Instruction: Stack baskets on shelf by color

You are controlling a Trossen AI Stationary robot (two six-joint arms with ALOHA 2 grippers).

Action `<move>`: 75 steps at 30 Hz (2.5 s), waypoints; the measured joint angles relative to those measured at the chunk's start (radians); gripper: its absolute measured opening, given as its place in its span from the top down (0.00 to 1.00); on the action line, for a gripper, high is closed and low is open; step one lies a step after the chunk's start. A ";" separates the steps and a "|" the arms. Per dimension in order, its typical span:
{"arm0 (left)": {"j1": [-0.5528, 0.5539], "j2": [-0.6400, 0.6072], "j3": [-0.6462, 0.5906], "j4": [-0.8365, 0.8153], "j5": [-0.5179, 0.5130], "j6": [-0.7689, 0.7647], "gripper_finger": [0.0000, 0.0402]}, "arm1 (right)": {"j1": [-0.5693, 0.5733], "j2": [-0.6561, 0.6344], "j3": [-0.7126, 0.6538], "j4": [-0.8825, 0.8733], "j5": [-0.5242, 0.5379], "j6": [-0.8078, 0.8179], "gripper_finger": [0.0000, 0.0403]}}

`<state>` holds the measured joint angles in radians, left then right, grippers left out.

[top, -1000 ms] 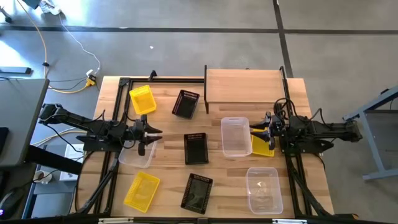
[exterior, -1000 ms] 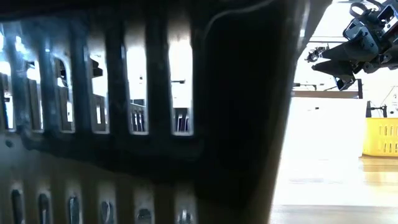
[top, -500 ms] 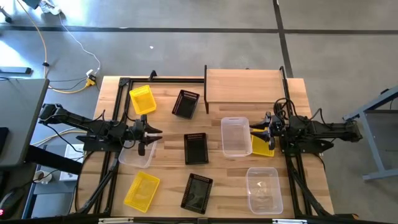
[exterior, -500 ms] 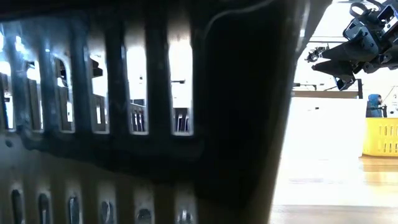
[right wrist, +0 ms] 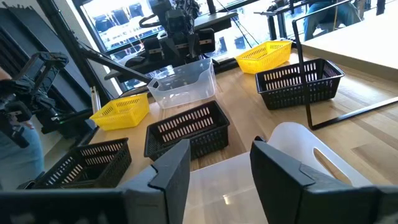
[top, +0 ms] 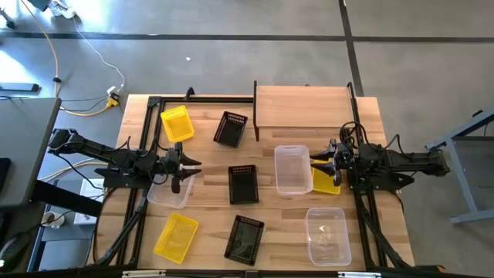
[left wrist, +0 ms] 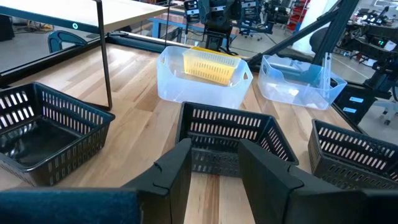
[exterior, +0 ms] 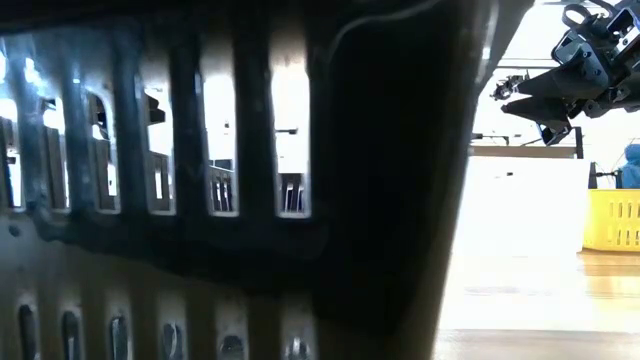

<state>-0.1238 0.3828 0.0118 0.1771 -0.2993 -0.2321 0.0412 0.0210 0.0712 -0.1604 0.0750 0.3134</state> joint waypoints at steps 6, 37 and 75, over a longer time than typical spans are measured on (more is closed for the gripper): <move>0.000 0.000 0.000 0.000 0.000 0.000 0.70 | 0.000 0.000 0.000 0.000 0.000 0.000 0.62; -0.001 0.000 0.000 0.022 -0.027 -0.001 0.70 | 0.000 0.000 0.000 0.000 0.000 0.000 0.62; 0.121 0.056 0.295 0.275 -0.444 -0.016 0.70 | 0.000 0.000 0.000 0.000 0.000 0.000 0.62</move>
<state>-0.0023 0.4393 0.3068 0.4519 -0.7436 -0.2482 0.0411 0.0208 0.0715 -0.1604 0.0750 0.3134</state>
